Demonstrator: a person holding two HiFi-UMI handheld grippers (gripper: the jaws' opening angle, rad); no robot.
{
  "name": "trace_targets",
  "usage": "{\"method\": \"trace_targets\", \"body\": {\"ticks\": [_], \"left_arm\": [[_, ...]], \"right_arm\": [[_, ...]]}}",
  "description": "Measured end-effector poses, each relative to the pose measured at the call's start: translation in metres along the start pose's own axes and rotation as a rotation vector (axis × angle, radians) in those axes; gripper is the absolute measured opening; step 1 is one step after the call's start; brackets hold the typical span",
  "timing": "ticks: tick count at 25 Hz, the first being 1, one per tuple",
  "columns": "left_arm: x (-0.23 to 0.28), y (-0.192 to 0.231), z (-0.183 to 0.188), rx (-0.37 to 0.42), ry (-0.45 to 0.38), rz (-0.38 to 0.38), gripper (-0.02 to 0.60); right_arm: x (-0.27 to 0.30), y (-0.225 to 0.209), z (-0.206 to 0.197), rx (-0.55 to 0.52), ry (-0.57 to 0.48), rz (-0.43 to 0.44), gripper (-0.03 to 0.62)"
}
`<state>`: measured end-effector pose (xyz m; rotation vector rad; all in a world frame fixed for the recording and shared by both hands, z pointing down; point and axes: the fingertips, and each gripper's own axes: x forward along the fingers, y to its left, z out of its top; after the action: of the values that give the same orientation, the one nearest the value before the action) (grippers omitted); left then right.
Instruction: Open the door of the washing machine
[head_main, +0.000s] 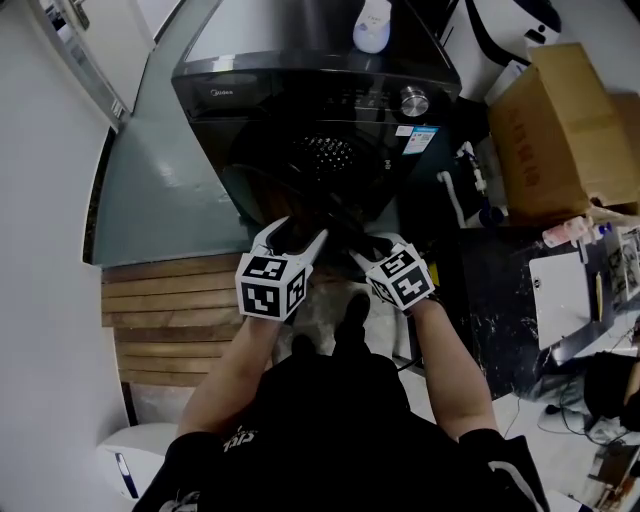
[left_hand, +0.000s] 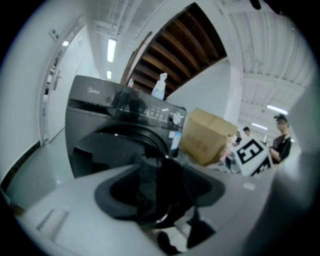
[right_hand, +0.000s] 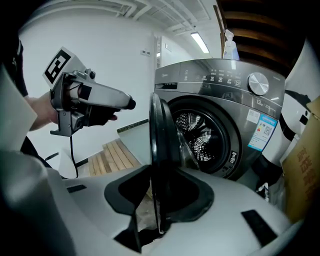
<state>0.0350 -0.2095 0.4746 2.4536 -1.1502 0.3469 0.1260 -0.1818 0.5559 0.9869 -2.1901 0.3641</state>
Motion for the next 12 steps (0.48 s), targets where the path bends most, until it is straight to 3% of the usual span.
{"method": "trace_targets", "body": {"ticks": [4,12], "left_arm": [[-0.010,0.005,-0.005,-0.008,-0.004,0.024,0.328],[-0.025,0.000,-0.010,-0.048,-0.028,0.011,0.333]], "right_arm": [[-0.002,0.027,-0.001,-0.003,0.006,0.037,0.119],[-0.005,0.086,0.001,0.064,-0.014,0.117,0.127]]}}
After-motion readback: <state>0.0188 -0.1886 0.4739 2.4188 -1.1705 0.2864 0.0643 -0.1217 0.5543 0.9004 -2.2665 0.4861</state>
